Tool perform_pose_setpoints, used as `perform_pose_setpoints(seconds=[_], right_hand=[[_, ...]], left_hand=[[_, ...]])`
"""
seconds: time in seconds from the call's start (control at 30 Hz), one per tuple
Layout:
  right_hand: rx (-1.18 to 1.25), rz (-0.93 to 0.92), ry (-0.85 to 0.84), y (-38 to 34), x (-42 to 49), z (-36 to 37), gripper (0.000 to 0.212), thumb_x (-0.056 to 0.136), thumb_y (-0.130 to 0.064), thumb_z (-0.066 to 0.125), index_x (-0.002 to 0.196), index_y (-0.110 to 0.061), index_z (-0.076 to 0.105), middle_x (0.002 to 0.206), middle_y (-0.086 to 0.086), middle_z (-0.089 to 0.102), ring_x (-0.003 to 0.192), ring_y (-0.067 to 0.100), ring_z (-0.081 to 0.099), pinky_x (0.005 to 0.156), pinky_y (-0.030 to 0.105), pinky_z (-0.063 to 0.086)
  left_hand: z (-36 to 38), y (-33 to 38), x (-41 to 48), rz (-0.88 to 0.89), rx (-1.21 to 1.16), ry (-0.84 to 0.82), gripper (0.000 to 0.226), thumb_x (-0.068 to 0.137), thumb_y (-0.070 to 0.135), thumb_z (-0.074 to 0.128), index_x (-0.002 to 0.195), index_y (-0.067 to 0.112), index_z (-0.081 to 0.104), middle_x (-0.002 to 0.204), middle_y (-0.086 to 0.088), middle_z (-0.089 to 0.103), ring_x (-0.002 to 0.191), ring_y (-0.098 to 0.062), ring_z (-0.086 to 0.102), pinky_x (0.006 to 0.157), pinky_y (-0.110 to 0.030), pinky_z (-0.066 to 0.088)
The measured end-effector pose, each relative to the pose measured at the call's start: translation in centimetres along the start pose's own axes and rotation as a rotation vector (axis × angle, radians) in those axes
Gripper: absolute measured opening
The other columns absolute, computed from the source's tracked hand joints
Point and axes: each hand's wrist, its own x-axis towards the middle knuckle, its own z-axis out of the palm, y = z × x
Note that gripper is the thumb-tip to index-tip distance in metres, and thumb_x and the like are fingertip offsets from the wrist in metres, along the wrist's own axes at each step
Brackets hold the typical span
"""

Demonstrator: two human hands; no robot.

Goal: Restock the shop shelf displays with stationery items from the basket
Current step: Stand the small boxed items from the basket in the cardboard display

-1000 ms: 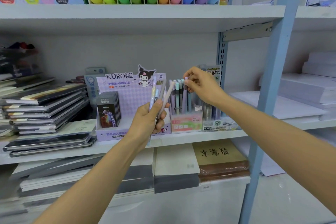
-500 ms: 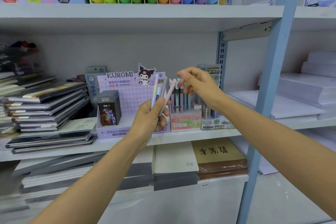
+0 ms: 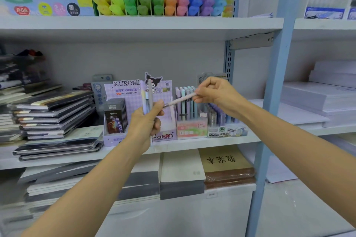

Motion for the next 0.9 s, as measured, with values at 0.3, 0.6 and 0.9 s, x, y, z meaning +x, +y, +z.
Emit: perform_pose_setpoints(seconds=[0.3,0.6,0.9], right_hand=[[-0.257,0.163,-0.498,0.7,-2.0,1.1,0.019,0.091,-0.003,0.061,0.108,-0.007,0.067,0.102,0.017,0.072,0.093,0.027,0.071,0.078,0.027,0.058],[-0.282,0.088,-0.503,0.3,-2.2,2.1,0.021,0.091,-0.009,0.064,0.111,-0.002,0.064,0.096,0.012,0.074,0.094,0.026,0.071,0.089,0.035,0.056],[-0.255,-0.231,-0.023,-1.7,-1.4,2.9,0.023,0.095,-0.018,0.059,0.116,-0.008,0.063,0.095,0.011,0.071,0.087,0.022,0.069,0.074,0.031,0.059]], left_hand=[[0.7,1.7,-0.7,0.091,-0.14,0.04,0.016,0.087,0.026,0.069,0.096,0.014,0.067,0.074,0.005,0.071,0.036,-0.005,0.029,0.032,-0.016,0.022],[2.6,1.4,-1.4,0.088,-0.073,0.002,0.03,0.088,0.024,0.069,0.111,0.004,0.065,0.073,-0.014,0.045,0.035,-0.007,0.028,0.031,-0.017,0.023],[3.7,0.9,-1.5,0.14,0.125,-0.107,0.009,0.086,0.022,0.072,0.084,0.015,0.066,0.039,0.009,0.048,0.033,-0.006,0.03,0.032,-0.017,0.028]])
